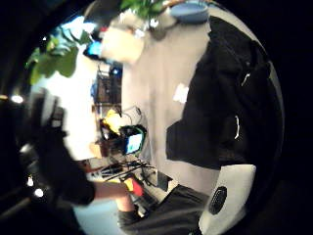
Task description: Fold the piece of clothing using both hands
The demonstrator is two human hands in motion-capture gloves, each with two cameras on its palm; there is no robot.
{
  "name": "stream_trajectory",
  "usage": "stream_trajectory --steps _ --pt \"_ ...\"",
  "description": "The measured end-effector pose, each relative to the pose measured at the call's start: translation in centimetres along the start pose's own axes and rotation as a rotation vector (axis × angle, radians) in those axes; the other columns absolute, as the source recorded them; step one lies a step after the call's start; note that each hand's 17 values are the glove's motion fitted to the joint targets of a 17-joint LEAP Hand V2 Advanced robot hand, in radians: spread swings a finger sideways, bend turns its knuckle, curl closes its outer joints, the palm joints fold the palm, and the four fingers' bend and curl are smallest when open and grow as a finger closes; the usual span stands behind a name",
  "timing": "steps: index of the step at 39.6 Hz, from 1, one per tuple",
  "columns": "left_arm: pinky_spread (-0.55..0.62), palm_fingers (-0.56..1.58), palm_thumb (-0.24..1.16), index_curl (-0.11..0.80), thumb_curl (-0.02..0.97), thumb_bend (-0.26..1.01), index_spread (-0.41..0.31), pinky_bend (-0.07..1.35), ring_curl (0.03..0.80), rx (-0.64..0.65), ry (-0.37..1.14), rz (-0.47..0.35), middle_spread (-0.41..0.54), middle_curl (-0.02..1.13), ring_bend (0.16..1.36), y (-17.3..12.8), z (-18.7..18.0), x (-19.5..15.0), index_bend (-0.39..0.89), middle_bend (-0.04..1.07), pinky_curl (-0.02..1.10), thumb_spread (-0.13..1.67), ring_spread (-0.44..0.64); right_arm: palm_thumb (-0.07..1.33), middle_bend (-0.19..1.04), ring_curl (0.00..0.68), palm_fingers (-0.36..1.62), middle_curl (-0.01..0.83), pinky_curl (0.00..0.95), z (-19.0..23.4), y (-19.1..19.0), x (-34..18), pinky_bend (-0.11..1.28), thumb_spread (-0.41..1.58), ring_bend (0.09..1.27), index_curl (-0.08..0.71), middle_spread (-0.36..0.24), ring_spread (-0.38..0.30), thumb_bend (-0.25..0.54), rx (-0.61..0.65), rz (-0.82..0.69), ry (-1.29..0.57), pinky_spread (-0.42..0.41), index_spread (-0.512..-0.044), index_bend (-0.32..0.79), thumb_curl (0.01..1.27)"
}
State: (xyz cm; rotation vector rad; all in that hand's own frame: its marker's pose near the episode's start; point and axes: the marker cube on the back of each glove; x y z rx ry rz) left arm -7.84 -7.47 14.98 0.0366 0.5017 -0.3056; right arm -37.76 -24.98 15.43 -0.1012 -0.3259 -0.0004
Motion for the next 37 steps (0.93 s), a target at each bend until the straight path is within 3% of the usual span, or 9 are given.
stream_trajectory --steps 5,10,15,16,17,18,21,29,37 --pt "0.29 0.29 0.13 0.396 0.202 -0.01 -0.061 0.32 0.321 -0.013 -0.004 -0.007 0.137 0.24 0.57 1.0 -0.4 -0.6 0.19 0.14 0.35 1.28 0.19 1.03 0.47 0.506 1.20 0.539 0.516 2.5 5.0 -7.1 0.86 0.65 0.78 0.260 -0.135 -0.219 0.011 -0.172 -0.034 0.004 -0.251 -0.189 0.06 0.53" --pt "0.28 0.29 0.13 0.397 0.201 -0.01 -0.061 0.32 0.319 -0.008 0.021 -0.004 0.136 0.24 0.57 1.2 -0.5 -1.1 0.18 0.14 0.35 1.29 0.19 1.07 0.44 0.509 1.13 0.530 0.521 2.7 6.1 -8.4 0.90 0.63 0.80 0.220 -0.125 -0.215 0.003 -0.164 -0.096 -0.079 -0.260 -0.193 0.02 0.57" --pt "0.28 0.29 0.13 0.398 0.201 -0.01 -0.061 0.32 0.318 -0.010 0.037 -0.013 0.135 0.23 0.56 1.5 -0.9 -1.2 0.18 0.14 0.35 1.30 0.19 1.04 0.39 0.498 1.05 0.514 0.508 -0.3 5.7 -7.6 0.89 0.63 0.78 0.183 -0.108 -0.211 -0.033 -0.142 -0.165 -0.333 -0.279 -0.201 0.01 0.58" --pt "0.28 0.29 0.13 0.398 0.198 -0.01 -0.061 0.32 0.318 -0.011 0.038 -0.014 0.135 0.23 0.56 1.4 -0.8 -1.3 0.18 0.14 0.35 1.30 0.19 1.00 0.37 0.498 1.05 0.506 0.507 -1.0 5.4 -7.2 0.90 0.70 0.79 0.174 -0.099 -0.205 -0.044 -0.132 -0.184 -0.382 -0.277 -0.202 0.00 0.57" --pt "0.28 0.30 0.13 0.398 0.200 -0.01 -0.061 0.32 0.318 -0.011 0.037 -0.013 0.135 0.23 0.56 1.3 -0.8 -1.3 0.18 0.14 0.35 1.30 0.19 1.05 0.39 0.496 1.07 0.514 0.503 -1.6 4.8 -6.5 0.89 0.64 0.78 0.171 -0.107 -0.210 -0.012 -0.116 -0.194 -0.416 -0.283 -0.203 0.01 0.59" --pt "0.28 0.30 0.13 0.397 0.198 -0.01 -0.061 0.32 0.318 -0.011 0.035 -0.011 0.135 0.23 0.56 1.4 -0.9 -1.2 0.18 0.15 0.35 1.30 0.19 1.00 0.35 0.493 1.06 0.501 0.503 -2.2 3.9 -5.5 0.91 0.77 0.79 0.162 -0.090 -0.197 -0.034 -0.091 -0.193 -0.435 -0.276 -0.198 0.00 0.57" --pt "0.28 0.30 0.13 0.397 0.196 -0.01 -0.061 0.32 0.316 -0.003 0.026 -0.006 0.134 0.23 0.56 1.6 -1.3 -1.0 0.18 0.15 0.35 1.30 0.19 0.97 0.34 0.486 1.07 0.497 0.493 -4.0 1.3 -2.1 0.90 0.85 0.78 0.146 -0.079 -0.190 -0.025 -0.004 -0.164 -0.437 -0.272 -0.195 0.00 0.56" --pt "0.27 0.30 0.12 0.398 0.195 -0.01 -0.061 0.32 0.313 -0.013 0.019 -0.005 0.135 0.23 0.56 1.3 -1.2 -0.8 0.18 0.15 0.35 1.30 0.18 0.94 0.33 0.466 1.08 0.490 0.458 -12.7 1.9 6.2 0.80 1.02 0.73 0.146 -0.057 -0.169 -0.014 0.200 -0.051 -0.179 -0.246 -0.182 0.05 0.55" --pt "0.26 0.31 0.11 0.397 0.195 -0.01 -0.061 0.31 0.310 -0.014 0.013 -0.013 0.135 0.23 0.56 0.2 -1.2 -0.7 0.18 0.15 0.35 1.30 0.18 0.92 0.32 0.452 1.08 0.485 0.437 -14.3 1.9 11.1 0.74 1.10 0.69 0.148 -0.050 -0.159 -0.016 0.216 0.029 -0.065 -0.226 -0.179 0.06 0.54"
